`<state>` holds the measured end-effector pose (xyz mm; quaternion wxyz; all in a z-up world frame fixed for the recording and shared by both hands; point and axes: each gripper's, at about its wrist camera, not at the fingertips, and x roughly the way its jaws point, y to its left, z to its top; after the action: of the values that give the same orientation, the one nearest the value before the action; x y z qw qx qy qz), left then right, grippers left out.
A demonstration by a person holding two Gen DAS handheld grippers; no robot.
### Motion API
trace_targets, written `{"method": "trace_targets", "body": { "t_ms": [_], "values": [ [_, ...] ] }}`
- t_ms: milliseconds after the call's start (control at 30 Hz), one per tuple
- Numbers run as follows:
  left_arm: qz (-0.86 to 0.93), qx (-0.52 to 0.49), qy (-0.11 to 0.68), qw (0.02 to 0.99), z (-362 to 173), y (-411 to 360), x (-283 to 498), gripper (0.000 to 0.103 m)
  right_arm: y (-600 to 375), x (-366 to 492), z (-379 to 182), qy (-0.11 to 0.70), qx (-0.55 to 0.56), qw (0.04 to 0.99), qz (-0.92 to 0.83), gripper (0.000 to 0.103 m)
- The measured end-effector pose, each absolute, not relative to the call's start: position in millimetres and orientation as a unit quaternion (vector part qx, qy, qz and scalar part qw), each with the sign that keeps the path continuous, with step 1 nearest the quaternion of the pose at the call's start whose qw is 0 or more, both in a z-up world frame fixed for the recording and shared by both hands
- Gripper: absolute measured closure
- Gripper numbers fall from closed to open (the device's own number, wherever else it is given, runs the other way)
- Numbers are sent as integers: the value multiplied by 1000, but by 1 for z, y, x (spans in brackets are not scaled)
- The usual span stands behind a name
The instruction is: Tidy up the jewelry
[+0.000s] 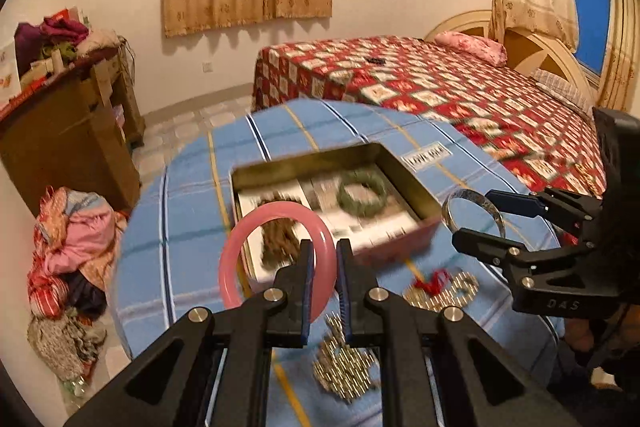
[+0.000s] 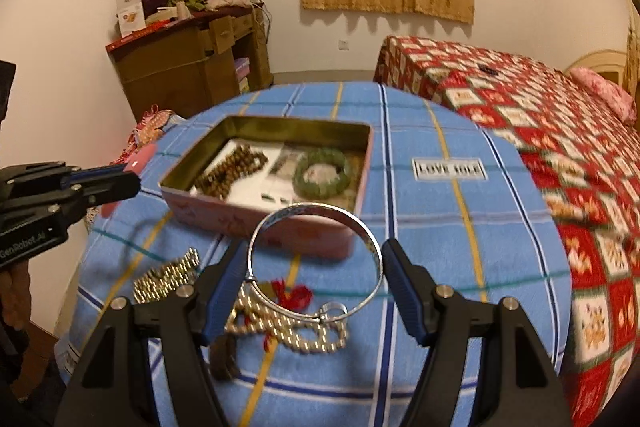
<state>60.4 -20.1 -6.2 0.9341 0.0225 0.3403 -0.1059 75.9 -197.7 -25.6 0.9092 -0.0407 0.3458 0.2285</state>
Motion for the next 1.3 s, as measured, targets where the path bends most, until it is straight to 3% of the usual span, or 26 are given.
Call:
{"method": "trace_targets", "body": {
  "t_ms": [633, 667, 700, 767, 1300],
  "values": [
    [-72, 21, 355, 932, -26, -13, 145, 91, -150, 162, -43, 359, -82, 897, 243, 32],
    [-72, 23, 353, 933, -26, -14, 145, 80, -150, 160, -43, 356, -81, 898, 244, 32],
    [-72, 24, 353, 932, -27, -14, 145, 52, -150, 159, -43, 352, -84, 901, 240, 31],
    [-58, 19, 348, 935, -26, -12, 144, 29, -151, 155, -41, 350, -85, 902, 237, 28],
    [-45, -8, 354, 934, -26, 6, 115, 29, -171, 120, -41, 347, -76, 910, 217, 25]
  ]
}}
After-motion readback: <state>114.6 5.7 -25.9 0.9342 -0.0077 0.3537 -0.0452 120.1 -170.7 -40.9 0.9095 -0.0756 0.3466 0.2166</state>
